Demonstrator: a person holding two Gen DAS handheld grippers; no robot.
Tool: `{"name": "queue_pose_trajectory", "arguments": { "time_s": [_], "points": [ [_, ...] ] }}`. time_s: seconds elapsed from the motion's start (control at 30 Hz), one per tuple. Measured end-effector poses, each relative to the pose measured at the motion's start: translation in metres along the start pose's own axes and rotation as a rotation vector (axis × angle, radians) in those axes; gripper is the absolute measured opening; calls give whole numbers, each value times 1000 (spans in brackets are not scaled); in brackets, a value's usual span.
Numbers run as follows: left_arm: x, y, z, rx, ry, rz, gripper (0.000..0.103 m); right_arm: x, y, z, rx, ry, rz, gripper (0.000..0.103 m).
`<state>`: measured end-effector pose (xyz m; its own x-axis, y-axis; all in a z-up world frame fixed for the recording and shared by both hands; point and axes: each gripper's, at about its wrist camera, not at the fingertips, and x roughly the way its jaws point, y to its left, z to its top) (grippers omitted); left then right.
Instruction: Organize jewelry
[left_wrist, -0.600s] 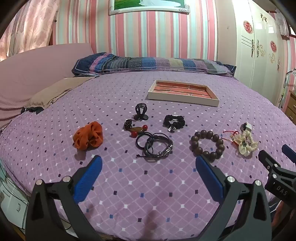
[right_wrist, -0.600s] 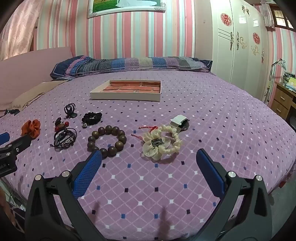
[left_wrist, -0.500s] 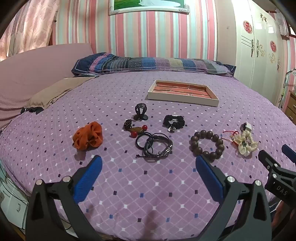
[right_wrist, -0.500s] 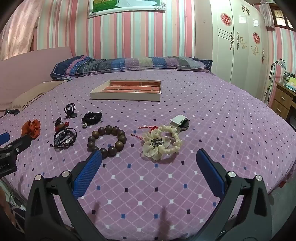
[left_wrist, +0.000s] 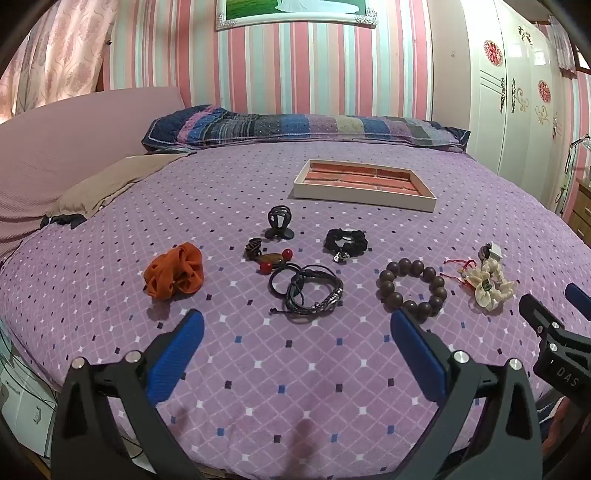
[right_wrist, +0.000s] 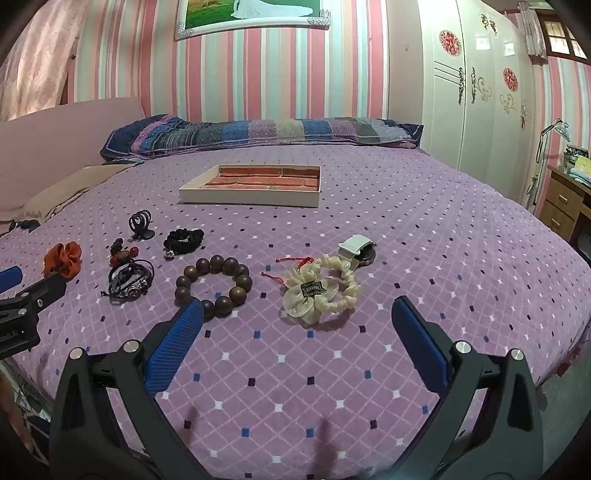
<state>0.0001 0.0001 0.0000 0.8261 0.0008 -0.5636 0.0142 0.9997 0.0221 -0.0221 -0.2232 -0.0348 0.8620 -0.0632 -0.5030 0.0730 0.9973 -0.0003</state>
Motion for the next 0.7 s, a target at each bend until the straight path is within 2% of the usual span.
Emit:
{"name": "queue_pose_trajectory", "arguments": {
  "time_s": [0.7],
  "points": [
    [1,-6,-1,4,-3,-1,99,-1,-3,1,10,-1,4,99]
  ]
}}
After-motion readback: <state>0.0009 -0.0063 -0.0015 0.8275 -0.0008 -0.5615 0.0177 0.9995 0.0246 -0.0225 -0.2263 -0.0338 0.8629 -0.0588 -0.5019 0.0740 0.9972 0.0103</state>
